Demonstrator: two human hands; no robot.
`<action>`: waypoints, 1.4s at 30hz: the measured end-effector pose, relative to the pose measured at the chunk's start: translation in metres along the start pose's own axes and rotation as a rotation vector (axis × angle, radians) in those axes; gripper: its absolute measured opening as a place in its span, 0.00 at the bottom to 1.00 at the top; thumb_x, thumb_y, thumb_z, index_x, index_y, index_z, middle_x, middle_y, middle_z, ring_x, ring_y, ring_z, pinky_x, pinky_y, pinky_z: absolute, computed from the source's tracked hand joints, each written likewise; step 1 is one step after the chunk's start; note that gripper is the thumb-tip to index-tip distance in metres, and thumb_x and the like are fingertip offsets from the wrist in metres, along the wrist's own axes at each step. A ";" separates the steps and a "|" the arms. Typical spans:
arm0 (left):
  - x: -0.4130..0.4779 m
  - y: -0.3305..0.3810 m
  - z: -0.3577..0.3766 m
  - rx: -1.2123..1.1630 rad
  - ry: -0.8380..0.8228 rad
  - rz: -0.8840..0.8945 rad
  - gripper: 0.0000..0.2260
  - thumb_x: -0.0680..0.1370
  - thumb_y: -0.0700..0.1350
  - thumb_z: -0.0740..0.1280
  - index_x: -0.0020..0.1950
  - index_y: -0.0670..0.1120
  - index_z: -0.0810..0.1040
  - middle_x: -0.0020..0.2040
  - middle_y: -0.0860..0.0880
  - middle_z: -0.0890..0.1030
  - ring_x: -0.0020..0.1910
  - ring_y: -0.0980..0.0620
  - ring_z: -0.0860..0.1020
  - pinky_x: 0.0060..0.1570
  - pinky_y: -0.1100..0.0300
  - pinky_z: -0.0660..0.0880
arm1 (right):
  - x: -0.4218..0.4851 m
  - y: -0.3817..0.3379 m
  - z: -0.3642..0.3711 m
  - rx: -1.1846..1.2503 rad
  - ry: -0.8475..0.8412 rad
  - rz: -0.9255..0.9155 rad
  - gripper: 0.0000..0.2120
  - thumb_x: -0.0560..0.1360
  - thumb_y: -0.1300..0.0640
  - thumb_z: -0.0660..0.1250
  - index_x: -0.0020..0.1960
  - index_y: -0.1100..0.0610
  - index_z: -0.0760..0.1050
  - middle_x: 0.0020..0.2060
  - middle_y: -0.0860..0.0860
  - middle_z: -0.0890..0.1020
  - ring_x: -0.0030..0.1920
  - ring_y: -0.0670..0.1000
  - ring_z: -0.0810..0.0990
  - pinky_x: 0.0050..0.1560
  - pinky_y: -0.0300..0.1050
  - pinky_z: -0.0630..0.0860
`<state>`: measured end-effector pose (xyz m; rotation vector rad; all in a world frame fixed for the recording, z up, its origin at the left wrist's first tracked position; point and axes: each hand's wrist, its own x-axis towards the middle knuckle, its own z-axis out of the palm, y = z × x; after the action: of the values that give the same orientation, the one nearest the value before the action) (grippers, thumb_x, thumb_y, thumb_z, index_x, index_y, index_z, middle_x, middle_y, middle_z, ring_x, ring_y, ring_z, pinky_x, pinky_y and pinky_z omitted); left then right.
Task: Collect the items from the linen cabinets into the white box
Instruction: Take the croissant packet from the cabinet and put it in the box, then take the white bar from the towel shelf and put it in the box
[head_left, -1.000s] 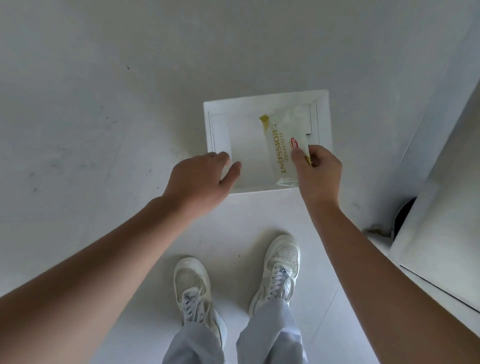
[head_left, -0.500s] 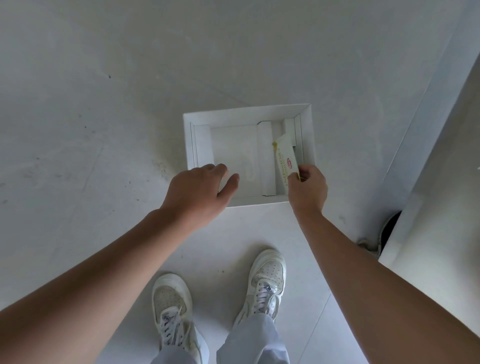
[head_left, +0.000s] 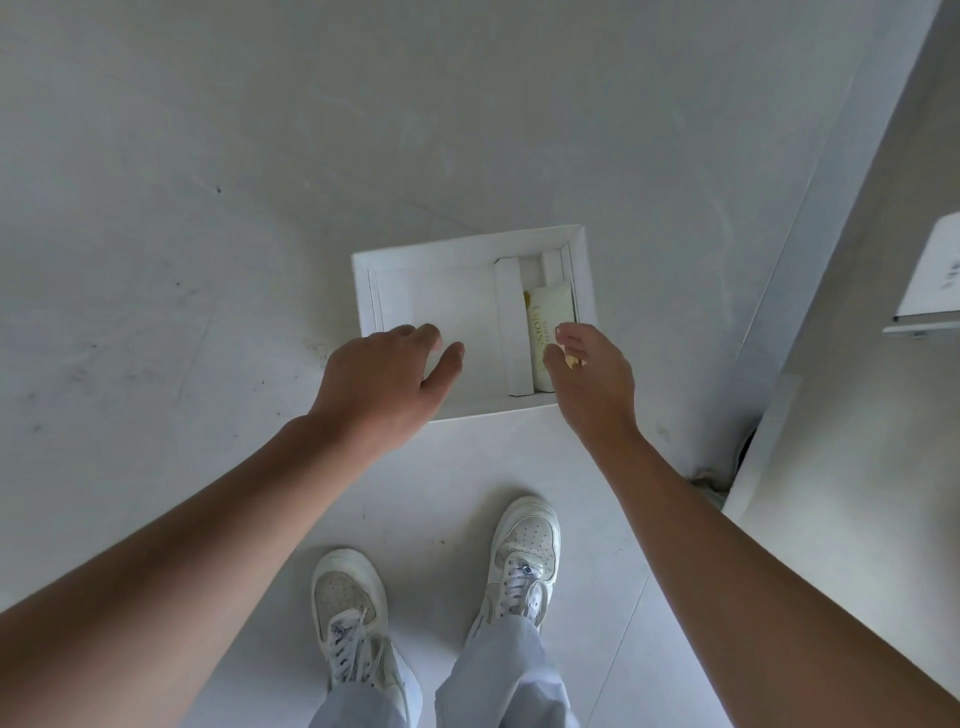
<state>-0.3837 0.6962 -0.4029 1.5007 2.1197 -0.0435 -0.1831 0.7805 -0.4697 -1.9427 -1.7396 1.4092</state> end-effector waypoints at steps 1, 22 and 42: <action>0.000 0.002 -0.011 0.010 0.010 0.004 0.23 0.80 0.61 0.48 0.58 0.50 0.76 0.53 0.51 0.82 0.47 0.46 0.80 0.44 0.53 0.75 | -0.004 -0.011 -0.007 -0.006 -0.011 -0.033 0.17 0.78 0.53 0.68 0.66 0.55 0.79 0.59 0.47 0.84 0.61 0.47 0.80 0.66 0.50 0.76; -0.140 0.079 -0.566 0.134 0.655 0.181 0.22 0.81 0.59 0.51 0.62 0.48 0.76 0.53 0.49 0.82 0.48 0.43 0.80 0.47 0.52 0.75 | -0.209 -0.530 -0.285 -0.266 0.175 -0.698 0.25 0.80 0.41 0.63 0.74 0.50 0.71 0.68 0.48 0.78 0.69 0.49 0.72 0.62 0.42 0.67; -0.426 0.042 -0.778 0.245 0.917 0.063 0.22 0.79 0.60 0.52 0.53 0.47 0.78 0.43 0.49 0.81 0.41 0.43 0.79 0.40 0.50 0.73 | -0.488 -0.737 -0.341 -0.328 0.304 -1.036 0.24 0.80 0.43 0.65 0.71 0.54 0.75 0.66 0.50 0.80 0.70 0.52 0.73 0.66 0.45 0.70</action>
<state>-0.5608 0.5961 0.4615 1.9758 2.8296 0.5205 -0.3733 0.7385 0.4577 -0.9253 -2.3348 0.4579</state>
